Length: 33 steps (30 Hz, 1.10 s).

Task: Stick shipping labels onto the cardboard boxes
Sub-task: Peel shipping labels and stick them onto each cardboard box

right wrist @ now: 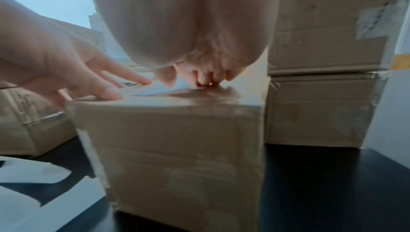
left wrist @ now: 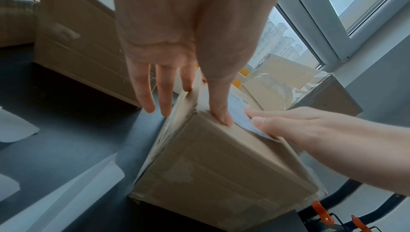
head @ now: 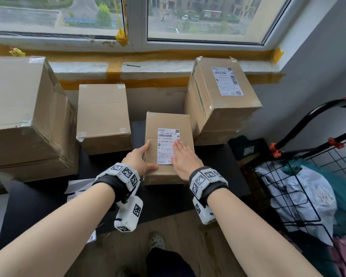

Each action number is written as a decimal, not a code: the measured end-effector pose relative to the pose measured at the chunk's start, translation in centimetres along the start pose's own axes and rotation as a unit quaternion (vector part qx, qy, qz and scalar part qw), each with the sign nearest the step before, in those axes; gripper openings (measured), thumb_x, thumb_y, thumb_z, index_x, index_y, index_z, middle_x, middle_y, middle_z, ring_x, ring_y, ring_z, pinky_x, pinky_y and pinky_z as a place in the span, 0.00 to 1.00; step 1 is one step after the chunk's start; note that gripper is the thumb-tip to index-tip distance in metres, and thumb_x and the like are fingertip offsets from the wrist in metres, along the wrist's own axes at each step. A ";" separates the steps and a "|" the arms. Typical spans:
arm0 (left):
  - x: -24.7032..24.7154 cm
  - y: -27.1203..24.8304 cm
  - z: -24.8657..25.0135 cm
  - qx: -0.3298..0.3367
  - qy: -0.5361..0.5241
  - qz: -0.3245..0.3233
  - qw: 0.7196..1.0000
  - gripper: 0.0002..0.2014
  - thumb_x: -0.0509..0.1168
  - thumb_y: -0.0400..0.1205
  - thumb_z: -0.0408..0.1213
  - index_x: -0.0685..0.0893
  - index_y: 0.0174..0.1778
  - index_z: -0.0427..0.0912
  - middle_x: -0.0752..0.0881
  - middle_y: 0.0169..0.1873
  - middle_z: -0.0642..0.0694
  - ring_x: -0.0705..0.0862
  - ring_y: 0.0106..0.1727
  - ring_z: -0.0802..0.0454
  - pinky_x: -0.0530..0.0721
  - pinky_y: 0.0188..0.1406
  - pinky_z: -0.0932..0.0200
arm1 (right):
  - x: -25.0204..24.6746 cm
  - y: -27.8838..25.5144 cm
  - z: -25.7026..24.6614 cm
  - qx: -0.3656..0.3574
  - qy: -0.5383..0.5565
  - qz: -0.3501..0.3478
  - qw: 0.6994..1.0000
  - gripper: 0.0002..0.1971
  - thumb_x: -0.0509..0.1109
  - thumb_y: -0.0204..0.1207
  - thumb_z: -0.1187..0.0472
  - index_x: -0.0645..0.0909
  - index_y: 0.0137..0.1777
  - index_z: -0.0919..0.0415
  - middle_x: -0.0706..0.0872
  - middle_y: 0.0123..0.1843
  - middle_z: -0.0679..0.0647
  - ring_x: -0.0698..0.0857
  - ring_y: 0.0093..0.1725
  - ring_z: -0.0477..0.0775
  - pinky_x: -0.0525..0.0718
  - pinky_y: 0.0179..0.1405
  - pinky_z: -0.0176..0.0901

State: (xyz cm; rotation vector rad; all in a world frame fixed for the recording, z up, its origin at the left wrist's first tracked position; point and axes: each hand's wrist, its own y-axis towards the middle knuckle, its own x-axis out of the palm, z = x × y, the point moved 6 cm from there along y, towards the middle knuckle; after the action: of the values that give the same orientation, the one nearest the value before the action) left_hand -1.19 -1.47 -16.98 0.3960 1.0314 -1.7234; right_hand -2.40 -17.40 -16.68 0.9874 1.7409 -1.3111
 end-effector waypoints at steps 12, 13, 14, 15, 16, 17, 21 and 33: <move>0.5 -0.5 -0.6 0.002 -0.047 0.019 0.999 0.43 0.75 0.72 0.47 0.58 0.80 0.62 0.78 0.70 0.45 0.80 0.66 0.43 0.79 0.63 0.52 | 1.8 -3.8 -0.2 -0.025 0.000 0.030 0.999 0.27 0.43 0.87 0.55 0.45 0.83 0.63 0.47 0.86 0.56 0.46 0.85 0.50 0.44 0.84 0.43; 0.5 -0.5 -0.6 0.001 -0.054 0.019 0.998 0.43 0.76 0.72 0.46 0.58 0.80 0.62 0.77 0.71 0.45 0.79 0.67 0.43 0.78 0.63 0.52 | 2.1 -4.3 0.2 -0.014 -0.010 0.033 0.999 0.27 0.43 0.87 0.55 0.44 0.83 0.63 0.46 0.86 0.56 0.46 0.85 0.50 0.44 0.84 0.44; 0.6 -0.4 -0.6 0.001 -0.060 0.018 0.998 0.43 0.76 0.72 0.45 0.58 0.80 0.61 0.77 0.71 0.44 0.79 0.67 0.43 0.78 0.64 0.52 | 2.4 -4.6 0.2 -0.007 -0.015 0.035 0.999 0.27 0.43 0.87 0.54 0.44 0.83 0.63 0.46 0.86 0.56 0.46 0.85 0.51 0.45 0.85 0.46; 0.6 -0.3 -0.6 0.001 -0.063 0.015 0.998 0.44 0.76 0.72 0.45 0.58 0.80 0.60 0.77 0.71 0.44 0.79 0.67 0.43 0.78 0.65 0.52 | 2.5 -4.6 -0.2 -0.004 -0.010 0.040 0.999 0.28 0.43 0.87 0.54 0.45 0.83 0.63 0.46 0.86 0.56 0.46 0.85 0.51 0.46 0.85 0.47; 0.7 -0.1 -0.6 0.004 -0.063 0.008 0.998 0.45 0.76 0.71 0.44 0.58 0.80 0.59 0.77 0.71 0.44 0.78 0.68 0.44 0.77 0.66 0.53 | 2.7 -4.6 -1.0 -0.006 -0.001 0.045 0.999 0.28 0.44 0.86 0.53 0.45 0.83 0.62 0.46 0.86 0.55 0.46 0.85 0.50 0.47 0.85 0.48; 0.7 0.1 -0.6 0.009 -0.060 -0.004 0.998 0.46 0.76 0.71 0.44 0.57 0.81 0.58 0.76 0.72 0.44 0.77 0.70 0.44 0.75 0.68 0.55 | 2.8 -4.4 -2.1 -0.016 0.006 0.051 0.999 0.28 0.44 0.86 0.53 0.45 0.83 0.62 0.47 0.86 0.55 0.47 0.85 0.50 0.48 0.85 0.48; 0.8 0.4 -0.6 0.027 -0.050 -0.047 0.997 0.50 0.77 0.71 0.41 0.50 0.82 0.54 0.76 0.73 0.44 0.76 0.71 0.46 0.72 0.68 0.60 | 3.4 -4.0 -5.2 -0.056 0.017 0.048 0.997 0.27 0.44 0.86 0.55 0.46 0.83 0.62 0.48 0.86 0.54 0.47 0.85 0.49 0.46 0.85 0.47; 1.2 0.3 -0.8 0.024 -0.078 -0.031 0.996 0.49 0.76 0.72 0.39 0.51 0.82 0.56 0.75 0.73 0.46 0.75 0.73 0.46 0.70 0.70 0.59 | 2.5 -5.9 -0.2 -0.009 -0.011 0.046 0.999 0.27 0.43 0.87 0.52 0.48 0.83 0.62 0.51 0.86 0.54 0.49 0.85 0.49 0.43 0.83 0.41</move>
State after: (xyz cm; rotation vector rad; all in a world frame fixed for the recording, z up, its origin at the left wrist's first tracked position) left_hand -1.55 -1.59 -18.44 0.2578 0.8994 -1.8068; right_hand -8.78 -17.91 -16.48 1.0272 1.6690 -1.2419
